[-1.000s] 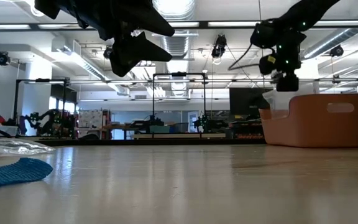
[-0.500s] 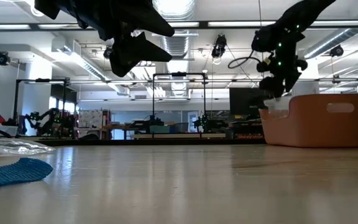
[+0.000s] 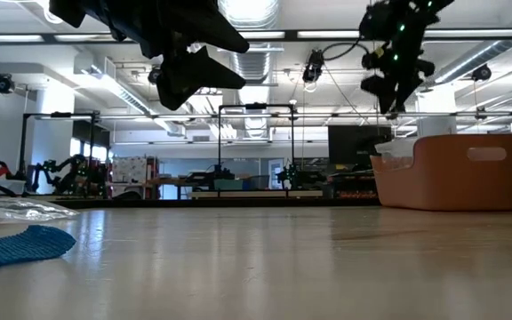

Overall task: Roll bandage
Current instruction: Roll the blue bandage

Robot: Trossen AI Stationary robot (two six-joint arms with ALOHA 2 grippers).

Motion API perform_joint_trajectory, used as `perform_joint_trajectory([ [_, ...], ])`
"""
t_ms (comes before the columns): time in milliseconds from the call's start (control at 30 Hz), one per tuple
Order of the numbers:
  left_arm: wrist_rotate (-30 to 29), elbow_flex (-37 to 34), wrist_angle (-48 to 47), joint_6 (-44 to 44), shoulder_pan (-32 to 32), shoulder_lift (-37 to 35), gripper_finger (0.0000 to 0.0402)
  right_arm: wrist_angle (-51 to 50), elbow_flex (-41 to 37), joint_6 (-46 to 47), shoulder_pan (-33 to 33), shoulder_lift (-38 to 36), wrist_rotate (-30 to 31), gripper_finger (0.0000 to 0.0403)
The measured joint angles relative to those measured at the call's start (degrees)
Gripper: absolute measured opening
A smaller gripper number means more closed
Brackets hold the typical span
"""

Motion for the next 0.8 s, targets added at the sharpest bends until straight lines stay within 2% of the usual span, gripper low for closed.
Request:
perform_joint_trajectory([
  [133, -0.4, 0.0, 1.5, 0.7, 0.0, 0.0, 0.0192, -8.2, 0.1, 7.4, 2.7, -4.4, -7.8, 0.0238],
  [233, -2.1, 0.0, 6.2, 1.6, 0.0, 0.0, 0.0192, -14.6, -1.9, 14.1, 4.8, -6.9, -18.9, 0.0229],
  [300, -2.5, 0.0, 9.2, 2.8, -0.1, 0.0, 0.0192, -14.3, -4.4, 14.5, 7.9, -9.7, -24.4, 0.0223],
  [400, -3.0, 0.0, 12.6, 3.9, -0.1, 0.0, 0.0192, -5.4, -10.5, 19.0, 17.5, -15.6, -25.2, 0.021],
  [567, -3.2, 0.0, 13.3, 4.1, -0.1, 0.0, 0.0192, 19.3, -22.3, 26.7, 34.2, -22.7, -25.1, 0.0189],
  [667, -3.8, 0.0, 15.7, 5.4, -1.3, 0.0, 0.0192, 30.3, -27.4, 26.4, 43.8, -22.6, -23.4, 0.0176],
  [800, -2.7, 2.0, 15.8, 11.1, -5.4, 0.0, 0.0192, 43.8, -31.2, 21.4, 56.3, -17.7, -17.4, 0.0158],
])
